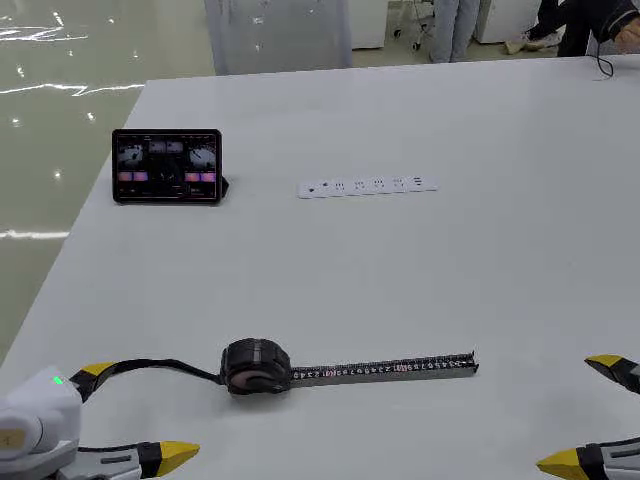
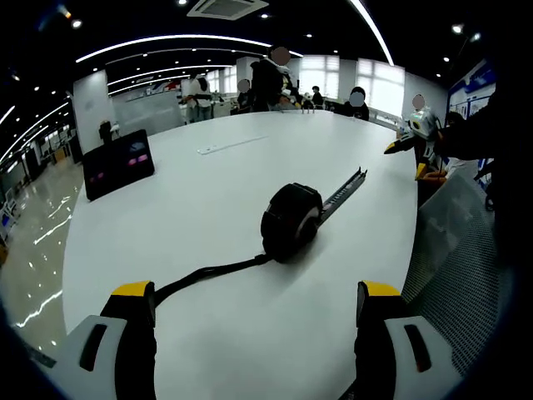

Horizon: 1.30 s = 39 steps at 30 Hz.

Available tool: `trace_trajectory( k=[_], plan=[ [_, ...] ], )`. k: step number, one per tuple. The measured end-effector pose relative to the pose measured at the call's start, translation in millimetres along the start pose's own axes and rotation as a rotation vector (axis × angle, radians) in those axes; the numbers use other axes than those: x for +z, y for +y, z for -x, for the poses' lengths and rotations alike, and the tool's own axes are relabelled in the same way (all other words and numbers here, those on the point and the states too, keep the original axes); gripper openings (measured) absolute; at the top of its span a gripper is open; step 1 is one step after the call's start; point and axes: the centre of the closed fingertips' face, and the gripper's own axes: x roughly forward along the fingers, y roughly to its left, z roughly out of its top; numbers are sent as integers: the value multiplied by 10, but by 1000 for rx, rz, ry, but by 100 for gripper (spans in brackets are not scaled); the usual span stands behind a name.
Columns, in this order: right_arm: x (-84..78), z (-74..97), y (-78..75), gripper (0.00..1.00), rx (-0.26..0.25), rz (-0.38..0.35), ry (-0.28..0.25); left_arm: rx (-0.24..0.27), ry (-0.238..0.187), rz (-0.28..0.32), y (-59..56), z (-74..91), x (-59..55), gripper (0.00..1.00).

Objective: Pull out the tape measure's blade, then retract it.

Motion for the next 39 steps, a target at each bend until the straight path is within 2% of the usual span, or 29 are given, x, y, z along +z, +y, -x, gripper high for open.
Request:
trace_trajectory(
  k=[3, 7, 15, 22, 24, 26, 28, 31, 33, 39],
  plan=[
    [15, 23, -15, 99, -12, -7, -12, -6, -6, -3, 4, -7, 49, 99],
    [5, 33, -33, 99, -16, -8, -12, -10, -5, -12, -7, -27, 54, 99],
    [-37, 27, 12, 99, -8, -11, -7, -24, 7, -11, -67, -32, 1, 99],
    [-73, 50, 19, 99, -12, -13, -4, -19, 13, -9, -46, 5, -40, 99],
    [-70, 59, 10, 99, -13, -13, -4, -4, 16, -17, -22, 10, -38, 99],
    [-47, 72, -1, 99, -15, -11, -6, 3, 17, -12, -3, 8, -21, 99],
    [-11, 81, -32, 99, -25, 6, -10, 0, 18, 1, -19, 4, 11, 99],
    [45, 80, -47, 99, -15, 9, -12, -5, 19, -10, -54, -5, 70, 99],
    [62, 67, -39, 99, 0, 16, -2, -9, 19, -17, -76, -18, 119, 99],
    [117, 41, -84, 99, -3, 61, 36, -30, 14, -5, -114, -103, 206, 99]
  ],
)
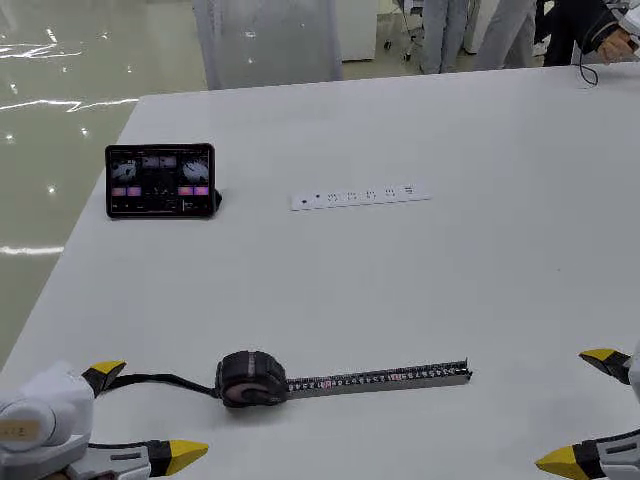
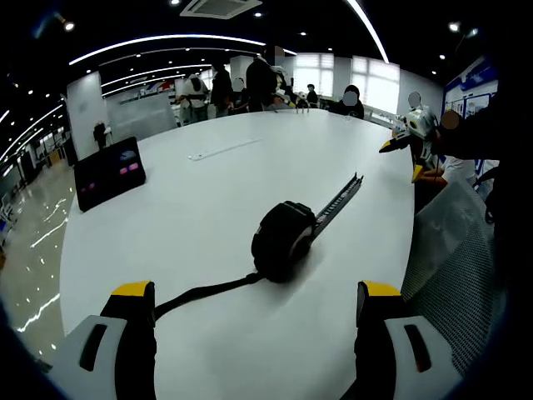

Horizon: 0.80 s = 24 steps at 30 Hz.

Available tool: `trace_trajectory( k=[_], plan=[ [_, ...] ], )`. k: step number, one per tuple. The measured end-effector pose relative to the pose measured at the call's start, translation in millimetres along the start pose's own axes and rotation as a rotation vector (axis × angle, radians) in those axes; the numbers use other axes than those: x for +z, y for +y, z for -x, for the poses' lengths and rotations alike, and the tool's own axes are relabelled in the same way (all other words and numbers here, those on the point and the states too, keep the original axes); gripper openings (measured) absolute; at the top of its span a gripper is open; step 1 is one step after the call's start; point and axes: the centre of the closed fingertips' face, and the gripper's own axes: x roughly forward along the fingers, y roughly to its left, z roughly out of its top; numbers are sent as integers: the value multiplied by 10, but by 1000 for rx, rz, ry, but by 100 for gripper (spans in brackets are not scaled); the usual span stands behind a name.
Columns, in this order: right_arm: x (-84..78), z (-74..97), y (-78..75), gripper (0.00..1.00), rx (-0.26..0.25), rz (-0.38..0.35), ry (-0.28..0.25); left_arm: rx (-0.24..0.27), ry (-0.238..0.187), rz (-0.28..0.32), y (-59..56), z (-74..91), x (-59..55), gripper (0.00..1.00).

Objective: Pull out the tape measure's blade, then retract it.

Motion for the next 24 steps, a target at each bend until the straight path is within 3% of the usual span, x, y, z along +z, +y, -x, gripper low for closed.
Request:
trace_trajectory(
  k=[3, 5, 8, 17, 24],
  plan=[
    [23, -26, -24, 99, 12, 23, 13, 1, 10, -4, -37, -46, 15, 99],
    [23, -55, -20, 99, 35, 42, 35, -3, 14, 4, 1, -82, 20, 99],
    [47, -94, -40, 99, 54, 70, 55, -26, 7, 34, -69, -128, 57, 99],
    [127, -229, -109, 99, 117, 115, 109, -41, 18, 10, -217, -295, 78, 99],
    [209, -373, -149, 99, 144, 182, 130, 0, 21, 25, -211, -401, 102, 99]
  ],
)
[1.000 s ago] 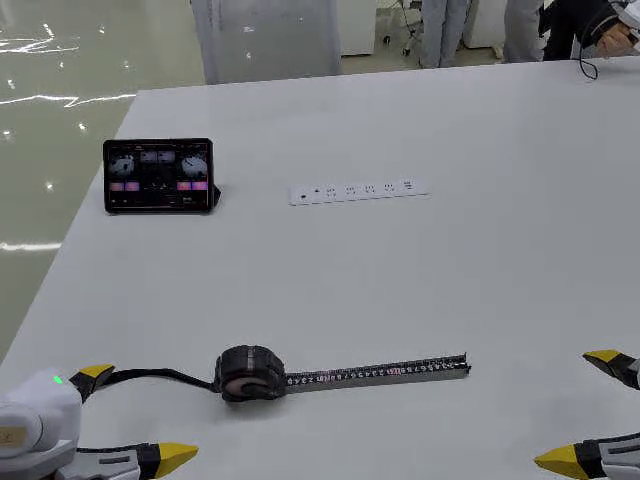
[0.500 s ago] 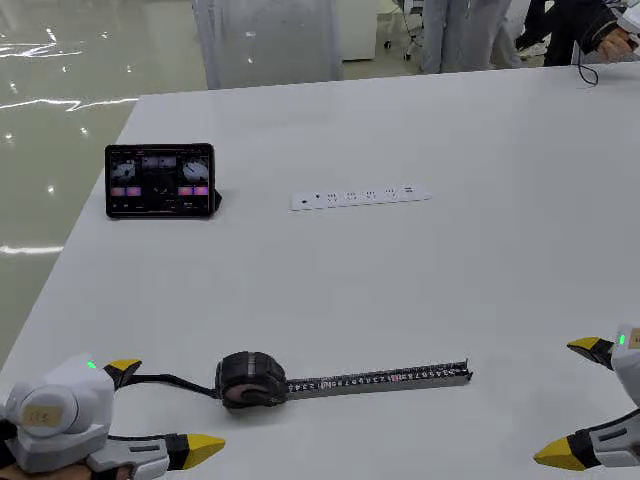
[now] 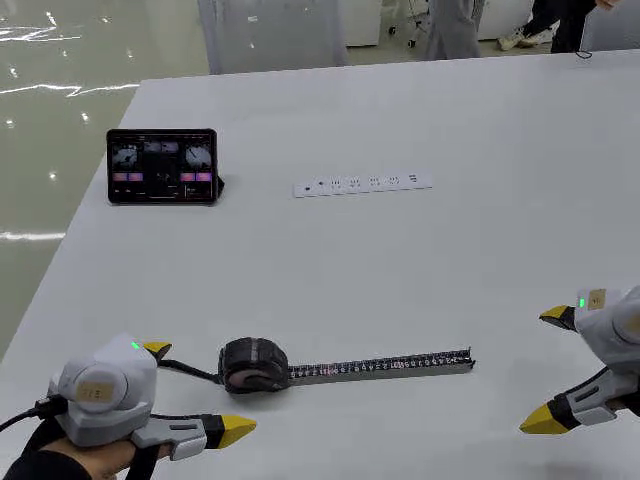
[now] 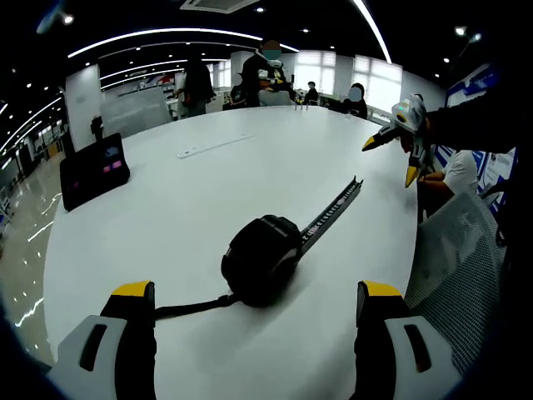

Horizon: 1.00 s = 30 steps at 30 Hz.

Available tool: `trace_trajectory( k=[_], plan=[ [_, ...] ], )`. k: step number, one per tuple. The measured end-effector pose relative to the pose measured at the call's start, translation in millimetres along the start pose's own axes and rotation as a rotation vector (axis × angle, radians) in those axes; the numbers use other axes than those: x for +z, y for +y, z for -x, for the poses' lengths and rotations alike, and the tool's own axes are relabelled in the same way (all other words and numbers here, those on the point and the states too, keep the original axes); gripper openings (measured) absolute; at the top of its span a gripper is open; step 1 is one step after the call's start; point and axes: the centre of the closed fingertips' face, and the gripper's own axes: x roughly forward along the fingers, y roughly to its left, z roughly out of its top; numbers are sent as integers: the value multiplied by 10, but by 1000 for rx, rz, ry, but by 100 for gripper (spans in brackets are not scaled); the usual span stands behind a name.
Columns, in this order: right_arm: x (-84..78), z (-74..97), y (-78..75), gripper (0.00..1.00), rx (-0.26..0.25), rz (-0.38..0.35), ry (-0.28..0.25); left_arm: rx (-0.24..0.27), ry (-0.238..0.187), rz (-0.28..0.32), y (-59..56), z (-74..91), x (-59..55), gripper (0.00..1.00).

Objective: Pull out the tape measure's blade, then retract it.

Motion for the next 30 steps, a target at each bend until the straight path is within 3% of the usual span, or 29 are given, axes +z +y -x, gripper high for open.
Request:
trace_trajectory(
  k=[5, 14, 17, 19, 22, 25, 30],
  plan=[
    [30, -91, -1, 99, 32, 64, 34, 15, -24, 27, -27, -60, 77, 99],
    [89, -210, -63, 99, 77, 112, 39, 30, -40, 63, -130, -191, 153, 99],
    [106, -250, -69, 99, 87, 130, 48, 43, -35, 129, -140, -243, 160, 99],
    [118, -269, -86, 99, 90, 131, 47, 47, -18, 150, -148, -275, 135, 99],
    [155, -309, -88, 99, 103, 128, 46, 48, -31, 178, -192, -320, 175, 99],
    [150, -339, -85, 95, 118, 156, 55, 50, -28, 177, -247, -358, 190, 99],
    [138, -405, -107, 99, 123, 178, 80, 70, -39, 165, -301, -403, 250, 99]
  ],
)
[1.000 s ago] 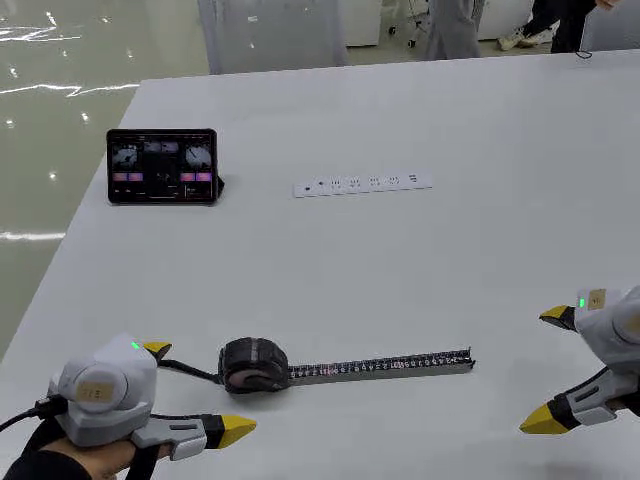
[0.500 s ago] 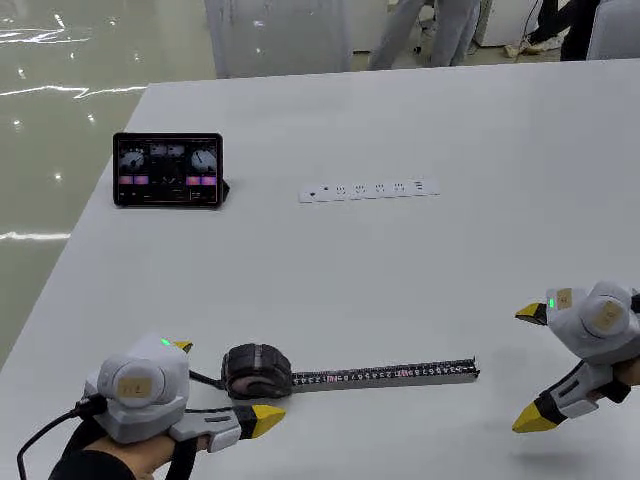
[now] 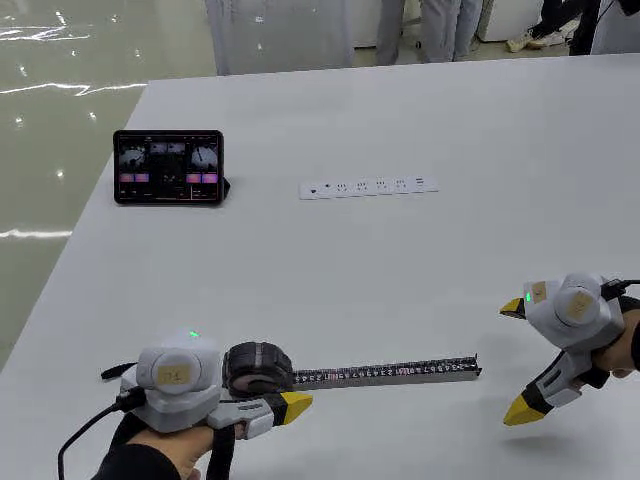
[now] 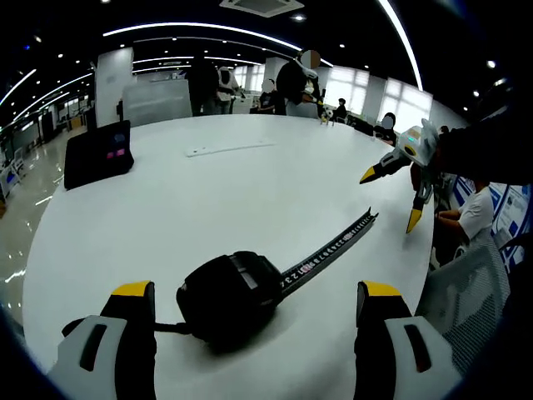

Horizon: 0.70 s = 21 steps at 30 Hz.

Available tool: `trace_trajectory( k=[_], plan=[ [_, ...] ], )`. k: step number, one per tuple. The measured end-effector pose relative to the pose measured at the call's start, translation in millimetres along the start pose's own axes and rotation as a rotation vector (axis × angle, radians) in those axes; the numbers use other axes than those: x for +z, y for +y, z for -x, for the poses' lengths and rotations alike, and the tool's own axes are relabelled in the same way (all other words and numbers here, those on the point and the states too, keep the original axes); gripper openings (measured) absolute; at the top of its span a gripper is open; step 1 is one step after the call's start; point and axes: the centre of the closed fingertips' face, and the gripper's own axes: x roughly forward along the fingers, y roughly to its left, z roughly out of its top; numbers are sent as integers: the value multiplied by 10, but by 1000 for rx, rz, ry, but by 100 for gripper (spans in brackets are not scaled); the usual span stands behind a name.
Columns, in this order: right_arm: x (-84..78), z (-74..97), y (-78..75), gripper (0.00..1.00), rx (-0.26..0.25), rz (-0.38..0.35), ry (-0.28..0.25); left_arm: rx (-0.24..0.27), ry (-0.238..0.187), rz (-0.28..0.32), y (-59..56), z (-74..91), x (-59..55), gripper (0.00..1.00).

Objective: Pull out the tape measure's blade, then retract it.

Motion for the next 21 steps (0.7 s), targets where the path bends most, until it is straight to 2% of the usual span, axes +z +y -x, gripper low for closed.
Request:
trace_trajectory(
  k=[2, 6, 9, 10, 12, 15, 21],
  plan=[
    [-10, -36, -33, 98, 5, 5, 5, 15, -9, -9, -6, -17, 25, 99],
    [4, -71, -75, 96, 14, 26, 8, 28, -20, 10, -24, -47, 71, 99],
    [42, -86, -55, 95, 19, 45, 6, 37, -11, -7, -37, -63, 60, 99],
    [61, -93, -56, 93, 24, 59, 2, 79, -31, -14, 8, -58, 87, 99],
    [96, -104, -78, 89, 20, 94, -7, 113, -50, 8, 42, -49, 101, 99],
    [107, -123, -102, 84, 22, 110, -11, 155, -83, 21, 83, -32, 122, 99],
    [114, -176, -119, 76, 38, 136, -3, 183, -126, 27, 76, -33, 125, 99]
  ],
)
